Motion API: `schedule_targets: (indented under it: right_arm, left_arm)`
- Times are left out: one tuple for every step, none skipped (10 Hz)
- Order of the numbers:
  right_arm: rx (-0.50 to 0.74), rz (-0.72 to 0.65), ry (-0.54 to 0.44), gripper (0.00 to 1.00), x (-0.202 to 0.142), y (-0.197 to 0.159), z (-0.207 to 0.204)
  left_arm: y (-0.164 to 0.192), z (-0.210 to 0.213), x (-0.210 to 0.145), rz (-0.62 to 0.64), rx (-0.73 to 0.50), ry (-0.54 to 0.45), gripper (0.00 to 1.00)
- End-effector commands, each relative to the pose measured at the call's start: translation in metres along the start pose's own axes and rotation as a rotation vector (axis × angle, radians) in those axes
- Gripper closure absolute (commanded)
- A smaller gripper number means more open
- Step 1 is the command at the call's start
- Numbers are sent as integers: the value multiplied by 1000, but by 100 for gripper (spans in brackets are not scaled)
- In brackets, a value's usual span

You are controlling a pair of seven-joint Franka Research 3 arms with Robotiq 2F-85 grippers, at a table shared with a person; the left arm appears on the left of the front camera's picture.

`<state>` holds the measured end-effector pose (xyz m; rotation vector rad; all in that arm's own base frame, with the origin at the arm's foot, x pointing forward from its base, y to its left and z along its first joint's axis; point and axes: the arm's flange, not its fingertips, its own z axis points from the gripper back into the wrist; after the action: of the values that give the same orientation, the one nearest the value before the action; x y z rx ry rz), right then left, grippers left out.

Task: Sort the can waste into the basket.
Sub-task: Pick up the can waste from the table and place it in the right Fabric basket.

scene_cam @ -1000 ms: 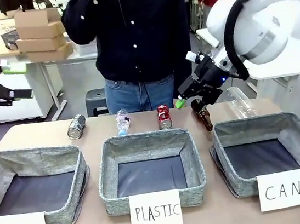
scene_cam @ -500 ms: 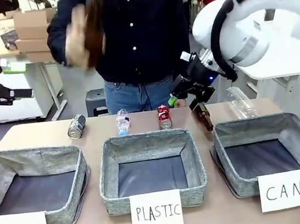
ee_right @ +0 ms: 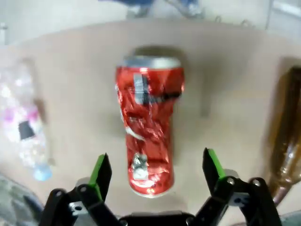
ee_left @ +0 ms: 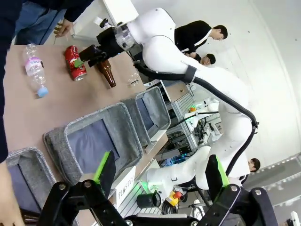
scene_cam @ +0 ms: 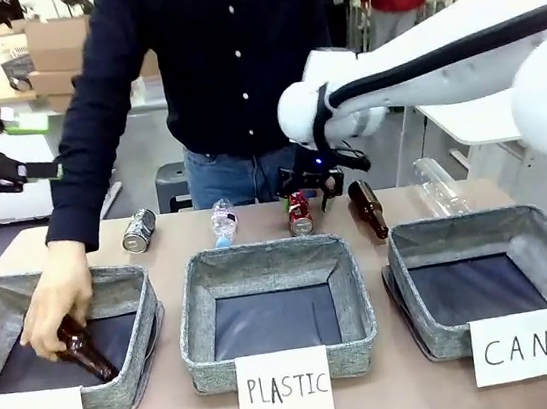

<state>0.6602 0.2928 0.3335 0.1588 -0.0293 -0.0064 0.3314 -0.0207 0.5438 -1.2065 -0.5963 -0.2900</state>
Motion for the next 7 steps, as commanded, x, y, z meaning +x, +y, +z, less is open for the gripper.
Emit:
schedule_targets:
  right_arm:
    - [-87,-45,-33,0,34,27,-8]
    - [-154,-54,-55,0,40,31,-20]
    - [-193,-44,-58,0,43,33,-30]
    - [-215,-58,-82,0,43,33,-32]
    - [-205,-50,-106,0,41,32,-29]
    - [-199,-39,-107,0,39,31,-28]
    - [-202,-28,-105,0,39,31,-29]
  left_arm:
    - [0,-1,1,-25,-21,-12,0]
    - [0,-1,1,-25,-21,-12,0]
    - [0,-1,1,-25,-21,-12,0]
    - [0,-1,1,-25,-21,-12,0]
    - [0,-1,1,-25,-21,-12,0]
    - [0,-1,1,-25,-21,-12,0]
    - [0,-1,1,-25,-21,-12,0]
